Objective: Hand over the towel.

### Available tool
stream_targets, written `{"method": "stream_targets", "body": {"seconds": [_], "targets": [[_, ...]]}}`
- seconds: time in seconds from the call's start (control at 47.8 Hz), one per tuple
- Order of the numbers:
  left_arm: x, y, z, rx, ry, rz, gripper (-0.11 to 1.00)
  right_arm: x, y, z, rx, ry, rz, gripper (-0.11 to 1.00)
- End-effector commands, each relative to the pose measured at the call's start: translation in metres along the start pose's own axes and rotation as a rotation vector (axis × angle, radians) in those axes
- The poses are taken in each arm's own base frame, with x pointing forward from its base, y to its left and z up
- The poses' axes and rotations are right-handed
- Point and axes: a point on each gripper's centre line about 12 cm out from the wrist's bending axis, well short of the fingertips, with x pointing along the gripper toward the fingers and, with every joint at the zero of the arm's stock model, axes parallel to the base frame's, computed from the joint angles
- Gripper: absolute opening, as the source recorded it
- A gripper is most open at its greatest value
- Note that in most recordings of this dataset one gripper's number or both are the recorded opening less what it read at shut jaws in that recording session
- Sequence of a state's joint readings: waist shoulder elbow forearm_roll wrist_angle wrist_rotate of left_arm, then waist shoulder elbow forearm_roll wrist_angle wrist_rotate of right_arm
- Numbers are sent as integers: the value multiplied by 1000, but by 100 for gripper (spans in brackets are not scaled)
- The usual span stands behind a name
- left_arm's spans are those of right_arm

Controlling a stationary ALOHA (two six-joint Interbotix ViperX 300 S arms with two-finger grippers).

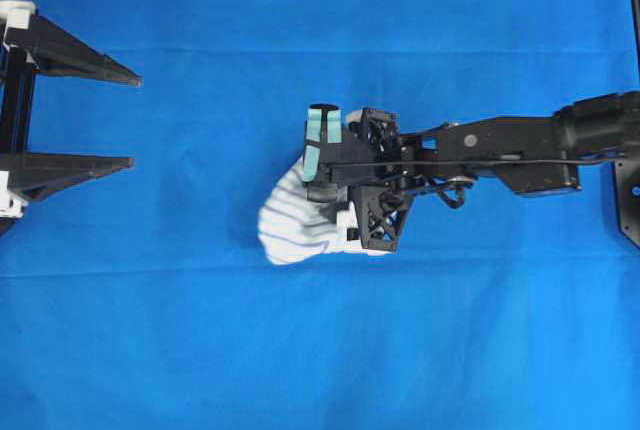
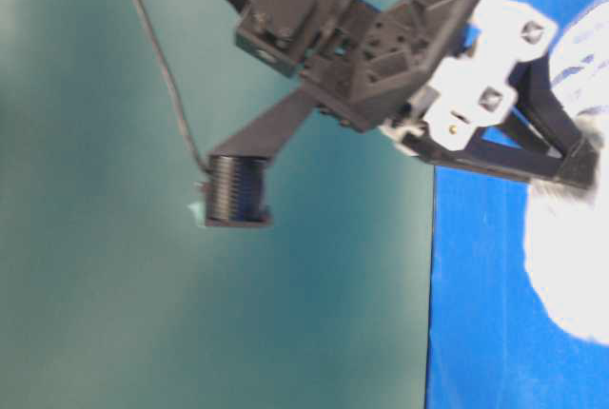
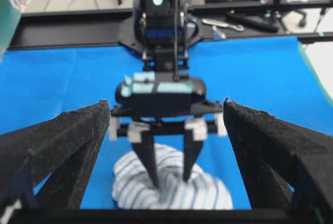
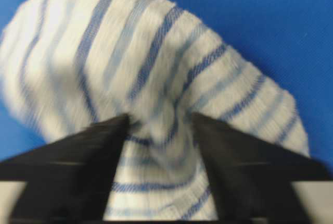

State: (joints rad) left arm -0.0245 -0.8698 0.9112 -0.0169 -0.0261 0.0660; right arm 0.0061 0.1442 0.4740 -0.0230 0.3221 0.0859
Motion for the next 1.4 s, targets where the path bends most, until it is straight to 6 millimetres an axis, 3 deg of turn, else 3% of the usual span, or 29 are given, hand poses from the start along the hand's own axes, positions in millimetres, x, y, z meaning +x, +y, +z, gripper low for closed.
{"method": "stream_targets", "body": {"seconds": [0.0,0.063,0.355,0.523,0.669,0.794,1.087,1.38], "targets": [[1,0,3,-2,-8,-1,93,-26,2,20,-2,-75,6,68],[1,0,3,-2,-6,-1,93,-40,4,25,-4,-96,8,73],[1,0,1,-3,-3,-1,93,-126,6,49,-40,-285,7,72],[1,0,1,-3,-6,-1,93,-174,4,49,-72,-472,5,72],[1,0,0,-2,-8,-1,93,-204,5,41,-84,-655,22,72],[1,-1,1,-1,-11,-2,93,-212,4,32,-88,-732,25,72],[-1,0,0,-3,-6,-1,93,-212,2,28,-85,-735,21,72],[-29,-1,1,-3,-9,-4,93,-249,-2,-6,-72,-751,17,72]]}}
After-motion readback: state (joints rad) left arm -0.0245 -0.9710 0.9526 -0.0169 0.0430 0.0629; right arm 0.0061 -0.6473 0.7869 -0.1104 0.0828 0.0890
